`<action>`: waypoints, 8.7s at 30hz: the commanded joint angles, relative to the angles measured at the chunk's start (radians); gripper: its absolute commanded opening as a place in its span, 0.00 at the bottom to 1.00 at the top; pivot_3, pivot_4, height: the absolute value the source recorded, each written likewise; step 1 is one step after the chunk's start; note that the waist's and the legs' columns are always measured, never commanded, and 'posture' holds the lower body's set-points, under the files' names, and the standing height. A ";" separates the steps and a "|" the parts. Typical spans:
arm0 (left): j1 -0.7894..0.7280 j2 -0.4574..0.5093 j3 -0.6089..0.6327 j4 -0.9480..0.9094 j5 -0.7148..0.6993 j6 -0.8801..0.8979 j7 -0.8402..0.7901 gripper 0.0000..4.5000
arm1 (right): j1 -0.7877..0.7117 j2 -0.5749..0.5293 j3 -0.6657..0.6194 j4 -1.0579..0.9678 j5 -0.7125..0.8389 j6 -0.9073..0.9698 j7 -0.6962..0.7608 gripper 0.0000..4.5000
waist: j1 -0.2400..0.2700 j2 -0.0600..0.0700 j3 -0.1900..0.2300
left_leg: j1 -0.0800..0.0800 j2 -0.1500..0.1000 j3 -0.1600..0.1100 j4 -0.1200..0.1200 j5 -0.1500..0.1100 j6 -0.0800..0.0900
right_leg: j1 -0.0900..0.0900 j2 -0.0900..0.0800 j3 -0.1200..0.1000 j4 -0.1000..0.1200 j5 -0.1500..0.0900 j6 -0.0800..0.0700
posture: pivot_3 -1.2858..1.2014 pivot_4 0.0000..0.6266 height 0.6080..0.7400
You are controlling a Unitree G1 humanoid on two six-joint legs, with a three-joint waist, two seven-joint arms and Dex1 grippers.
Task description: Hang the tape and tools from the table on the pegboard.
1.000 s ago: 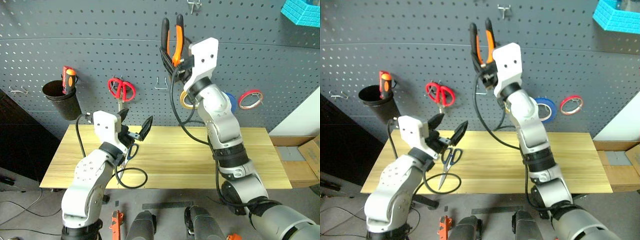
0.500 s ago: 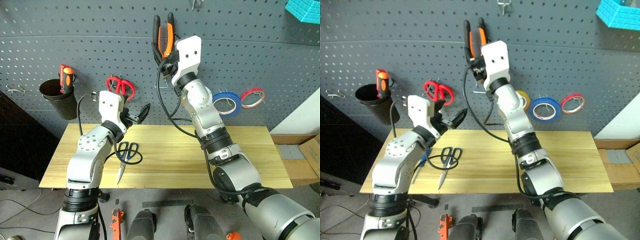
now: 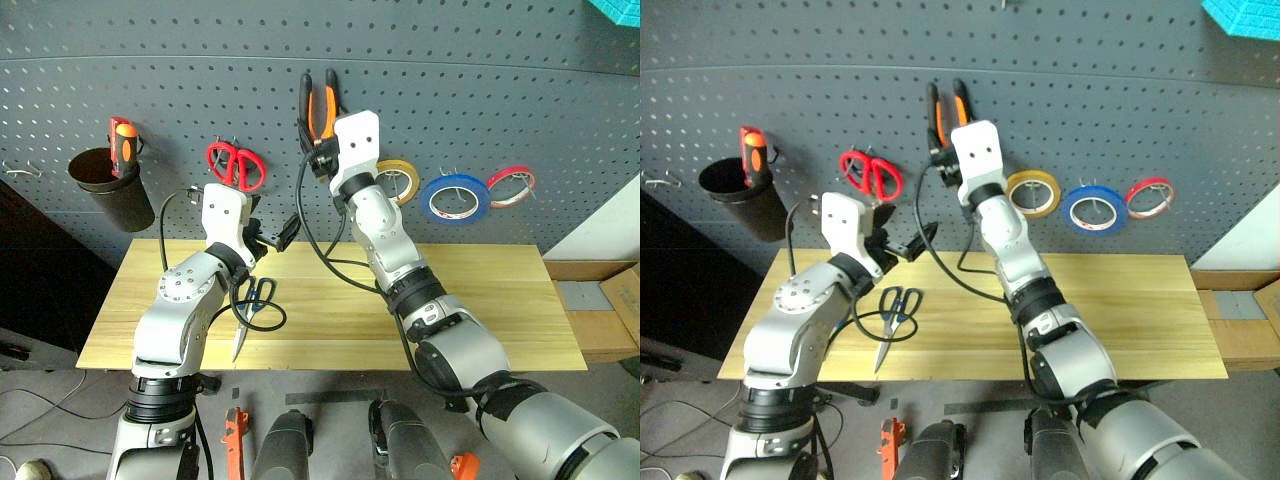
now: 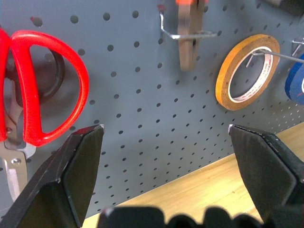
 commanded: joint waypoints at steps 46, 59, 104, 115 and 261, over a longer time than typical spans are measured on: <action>0.342 -0.154 -0.022 0.140 0.235 0.115 0.329 1.00 | 0.856 -0.551 0.317 -0.949 0.141 0.275 0.907 0.99 | -0.027 0.001 0.043 | -0.009 -0.006 -0.013 -0.001 0.005 0.000 | -0.001 -0.005 -0.005 -0.004 -0.008 0.006 | 0.52 0.50 1.00; 0.311 -0.125 0.004 0.242 0.238 0.132 0.300 1.00 | 0.855 -0.530 0.329 -0.967 0.149 0.316 0.922 0.99 | -0.027 0.001 0.055 | -0.010 -0.005 -0.018 -0.001 0.005 -0.001 | -0.001 -0.005 -0.009 -0.004 -0.008 0.006 | 0.52 0.51 1.00; 0.724 0.058 0.004 -0.390 0.445 -0.473 0.168 0.12 | 0.889 -0.532 0.051 -1.160 0.360 0.536 0.751 1.00 | 0.028 0.001 -0.061 | -0.012 -0.006 -0.020 0.000 0.005 -0.012 | 0.002 -0.003 -0.025 -0.005 -0.010 0.002 | 0.57 0.08 1.00; 0.329 0.030 0.054 -0.132 0.394 -0.436 0.177 0.12 | 0.759 -0.445 0.083 -1.080 0.323 0.517 0.702 1.00 | 0.026 0.001 -0.126 | 0.019 -0.007 -0.017 -0.002 0.008 -0.009 | 0.030 0.004 -0.024 -0.005 -0.011 -0.006 | 0.56 0.00 1.00; -0.647 0.304 0.230 0.959 0.273 -0.583 0.266 0.17 | 0.436 -0.101 0.168 -1.016 0.324 0.675 0.463 1.00 | 0.026 -0.018 -0.078 | 0.000 0.011 -0.022 -0.015 0.028 -0.028 | 0.003 0.017 -0.040 0.000 0.009 -0.026 | 0.55 0.18 1.00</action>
